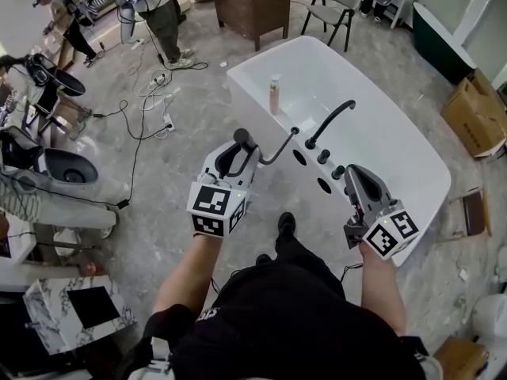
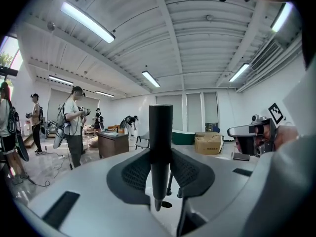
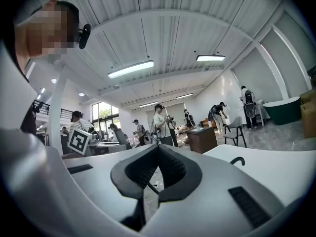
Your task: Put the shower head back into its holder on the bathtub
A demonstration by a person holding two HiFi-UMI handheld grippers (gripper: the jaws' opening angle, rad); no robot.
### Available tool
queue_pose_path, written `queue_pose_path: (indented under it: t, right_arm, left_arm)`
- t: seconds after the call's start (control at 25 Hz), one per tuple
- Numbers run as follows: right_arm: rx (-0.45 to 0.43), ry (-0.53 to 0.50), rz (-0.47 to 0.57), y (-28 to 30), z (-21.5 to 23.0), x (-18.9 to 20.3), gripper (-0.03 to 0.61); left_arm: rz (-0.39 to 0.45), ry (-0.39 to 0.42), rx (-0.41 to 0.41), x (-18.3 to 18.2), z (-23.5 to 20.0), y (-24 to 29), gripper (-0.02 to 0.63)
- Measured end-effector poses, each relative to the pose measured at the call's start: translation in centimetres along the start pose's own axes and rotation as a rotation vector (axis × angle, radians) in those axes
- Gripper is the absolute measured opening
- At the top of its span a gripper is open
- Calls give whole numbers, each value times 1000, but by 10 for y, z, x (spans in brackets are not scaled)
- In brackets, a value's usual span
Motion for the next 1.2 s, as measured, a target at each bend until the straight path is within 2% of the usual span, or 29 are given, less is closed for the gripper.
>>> queue_pose_path:
  t: [0.24,0.44,0.84,1.2]
  right_arm:
    - [-10,15,-27,26,20,7,14]
    - [-2,36,-18,59,56,14,14]
    - [-32,70,-41,156,145,23,14]
    - [30,137,-63,197,237,33,14]
  left_arm:
    - [-13,-18,-16,-1,-18,30,129]
    - [-24,-5,3,-9,-31,71,129]
    - [-86,26,9,-25,-66,195,129]
    - [-186,64,44,-26,-73,304,129]
Point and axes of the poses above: the fingertips, and each gripper's own axes: y forward along the fingers, z to its right, x out of its underside, the point moved 3 cm from there along -y, backward along the fingers, and after that the axes turned 14 degrees about -y, right-handed, at the moved point
